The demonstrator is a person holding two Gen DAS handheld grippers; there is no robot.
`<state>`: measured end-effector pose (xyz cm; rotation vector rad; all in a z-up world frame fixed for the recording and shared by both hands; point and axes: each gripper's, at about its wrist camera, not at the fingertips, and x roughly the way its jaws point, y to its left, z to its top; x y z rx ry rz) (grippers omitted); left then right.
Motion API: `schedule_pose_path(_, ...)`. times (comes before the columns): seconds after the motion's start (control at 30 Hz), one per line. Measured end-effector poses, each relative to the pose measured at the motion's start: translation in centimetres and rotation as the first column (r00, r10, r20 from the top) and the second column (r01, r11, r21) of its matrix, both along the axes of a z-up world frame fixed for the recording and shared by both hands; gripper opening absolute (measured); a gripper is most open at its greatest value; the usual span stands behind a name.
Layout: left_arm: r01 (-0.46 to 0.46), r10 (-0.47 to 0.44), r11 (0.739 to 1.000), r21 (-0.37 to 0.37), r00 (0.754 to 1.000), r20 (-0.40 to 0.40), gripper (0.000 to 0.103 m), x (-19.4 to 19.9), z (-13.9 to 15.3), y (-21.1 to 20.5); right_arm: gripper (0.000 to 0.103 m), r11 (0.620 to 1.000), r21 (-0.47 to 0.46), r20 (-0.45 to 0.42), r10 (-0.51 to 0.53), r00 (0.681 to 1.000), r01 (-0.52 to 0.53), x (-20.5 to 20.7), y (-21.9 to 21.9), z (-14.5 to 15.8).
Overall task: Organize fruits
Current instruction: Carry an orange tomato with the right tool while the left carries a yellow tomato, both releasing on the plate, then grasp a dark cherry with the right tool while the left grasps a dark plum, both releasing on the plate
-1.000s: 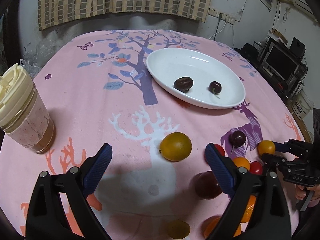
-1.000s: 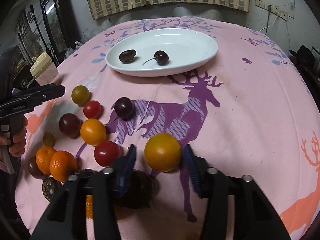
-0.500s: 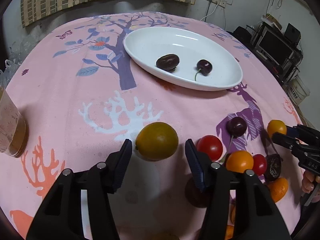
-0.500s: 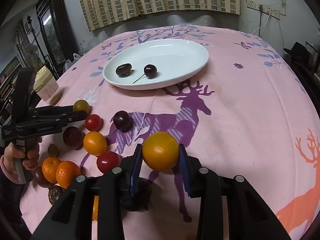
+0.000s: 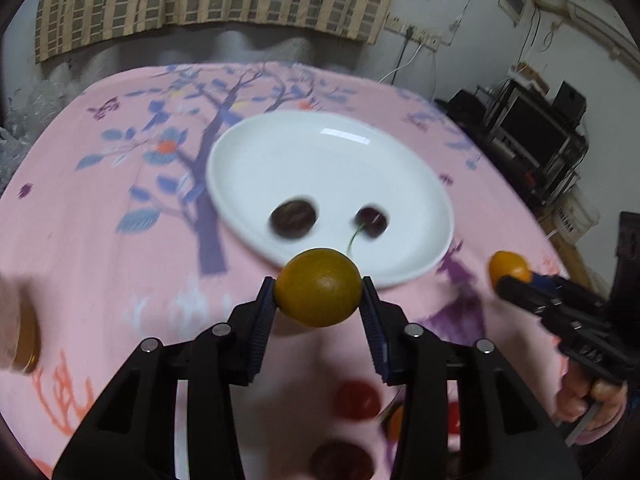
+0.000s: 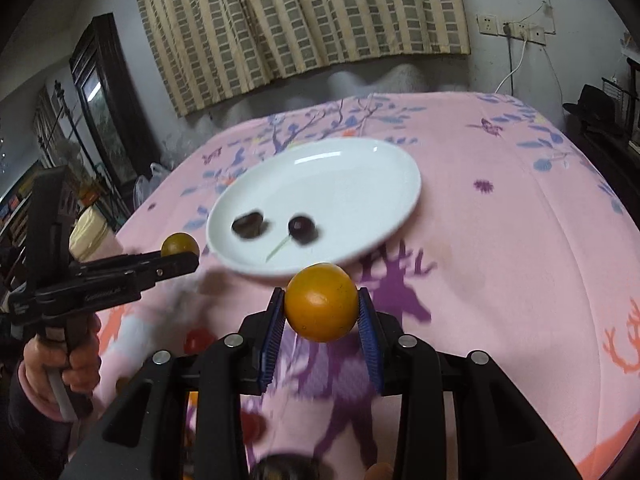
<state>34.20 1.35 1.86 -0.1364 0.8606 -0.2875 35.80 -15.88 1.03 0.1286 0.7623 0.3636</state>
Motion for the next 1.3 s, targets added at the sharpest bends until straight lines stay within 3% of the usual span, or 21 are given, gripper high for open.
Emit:
schedule_pose_path(0.13, -0.002, 0.001, 1.000, 0.022, 1.000, 0.032, 0.041, 3.1, 0.7, -1.6, 0.036, 1.000, 0.025, 0.038, -0.020, 0.999, 0.019, 3.7, 0.7, 0.2)
schedule_pose_path(0.33, -0.034, 0.035, 0.999, 0.020, 0.997, -0.062, 0.042, 7.7, -1.3, -1.7, 0.036, 1.000, -0.014, 0.000, -0.019, 1.000, 0.019, 8.4, 2.1, -0.9)
schedule_pose_path(0.43, -0.041, 0.042, 0.999, 0.022, 0.997, -0.064, 0.043, 8.3, -1.4, -1.9, 0.037, 0.999, -0.032, -0.039, 0.003, 0.999, -0.005, 9.8, 2.8, -1.7)
schedule_pose_path(0.5, -0.055, 0.056, 0.998, 0.017, 0.997, -0.049, 0.056, 8.1, -1.1, -1.8, 0.047, 0.999, -0.044, -0.049, 0.010, 0.999, -0.012, 9.7, 3.0, -2.1)
schedule_pose_path(0.57, -0.064, 0.064, 0.998, 0.029, 0.998, -0.025, 0.072, 7.2, 0.0, -1.6, 0.048, 0.999, -0.033, -0.039, 0.015, 0.999, -0.017, 9.0, 2.8, -1.5)
schedule_pose_path(0.73, -0.073, 0.071, 0.994, 0.084, 0.997, 0.030, 0.087, 3.1, 3.4, -0.8, 0.054, 0.997, -0.055, 0.020, 0.048, 0.999, -0.047, 5.1, 2.9, 1.0)
schedule_pose_path(0.87, -0.047, 0.047, 0.995, 0.083, 0.999, 0.005, 0.087, -0.4, 3.8, 0.2, 0.054, 0.994, -0.035, -0.048, 0.102, 0.994, -0.103, 2.6, 3.6, 0.6)
schedule_pose_path(1.13, 0.063, -0.060, 0.996, 0.060, 0.997, -0.045, 0.087, -7.1, 1.0, 1.8, 0.054, 0.978, -0.109, -0.129, 0.164, 0.978, -0.179, -0.7, 5.4, -1.6)
schedule_pose_path(1.3, 0.076, -0.073, 0.987, 0.139, 0.997, -0.030, 0.090, -9.5, -0.6, 1.5, 0.054, 0.972, -0.132, -0.145, 0.177, 0.973, -0.196, -0.8, 6.2, -2.5)
